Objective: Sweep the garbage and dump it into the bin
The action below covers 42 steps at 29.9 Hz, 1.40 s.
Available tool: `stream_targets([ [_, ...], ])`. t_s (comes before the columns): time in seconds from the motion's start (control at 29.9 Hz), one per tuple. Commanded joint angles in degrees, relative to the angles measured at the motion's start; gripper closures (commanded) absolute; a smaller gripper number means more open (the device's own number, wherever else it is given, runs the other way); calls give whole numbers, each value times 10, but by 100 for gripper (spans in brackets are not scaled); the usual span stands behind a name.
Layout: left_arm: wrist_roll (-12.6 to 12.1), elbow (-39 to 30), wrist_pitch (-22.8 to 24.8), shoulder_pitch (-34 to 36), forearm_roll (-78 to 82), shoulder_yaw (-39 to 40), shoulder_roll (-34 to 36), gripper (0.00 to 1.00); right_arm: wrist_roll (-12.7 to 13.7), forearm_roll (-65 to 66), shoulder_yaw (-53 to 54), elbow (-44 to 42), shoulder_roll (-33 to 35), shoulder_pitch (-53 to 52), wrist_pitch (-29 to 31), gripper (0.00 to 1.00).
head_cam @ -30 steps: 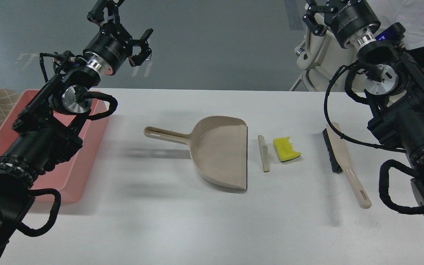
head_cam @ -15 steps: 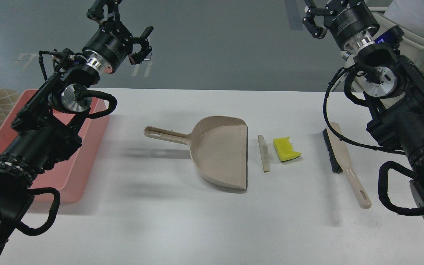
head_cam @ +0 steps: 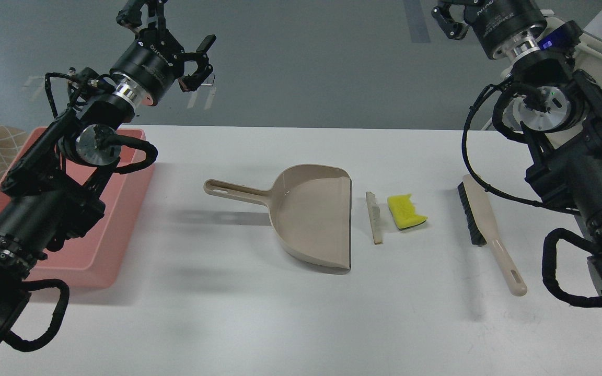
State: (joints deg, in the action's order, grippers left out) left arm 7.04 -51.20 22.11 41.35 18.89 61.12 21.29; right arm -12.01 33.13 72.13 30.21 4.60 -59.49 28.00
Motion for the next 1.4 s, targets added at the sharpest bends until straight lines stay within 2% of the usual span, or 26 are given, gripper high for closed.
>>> stream_targets([
  [0.0, 1, -77, -4, -58, -1, 11, 31, 2, 1, 0, -3, 12, 1, 15, 0, 0],
  [0.1, 0, -150, -14, -114, -2, 29, 57, 2, 1, 0, -3, 22, 1, 28, 0, 0],
  [0.33, -1, -360, -115, -258, 9, 39, 108, 3, 1, 0, -1, 38, 11, 49, 0, 0],
  [0.43, -1, -412, -120, -329, 41, 58, 110, 3, 1, 0, -1, 41, 24, 51, 0, 0],
  [0.6, 1, -417, -122, -385, 128, 63, 106, 3, 1, 0, -1, 43, 36, 53, 0, 0],
  [0.67, 9, -423, -124, -402, 164, 61, 102, 4, 1, 0, -1, 44, 38, 55, 0, 0],
  [0.84, 14, -434, -135, -426, 274, 34, 96, 6, 1, 0, -1, 45, 38, 55, 0, 0],
  [0.94, 17, -432, -157, -431, 349, 5, 74, 9, 1, 0, 0, 45, 38, 55, 0, 0],
  [1.0, 21, -428, -158, -431, 366, -6, 64, 16, 1, 0, -1, 45, 38, 55, 0, 0],
  [1.07, 43, -412, -158, -429, 375, -25, 53, 36, 1, 0, -1, 45, 38, 55, 0, 0],
  [1.37, 42, -304, -179, -394, 374, -76, 14, 36, 1, 0, 0, 45, 51, 57, 0, 0],
])
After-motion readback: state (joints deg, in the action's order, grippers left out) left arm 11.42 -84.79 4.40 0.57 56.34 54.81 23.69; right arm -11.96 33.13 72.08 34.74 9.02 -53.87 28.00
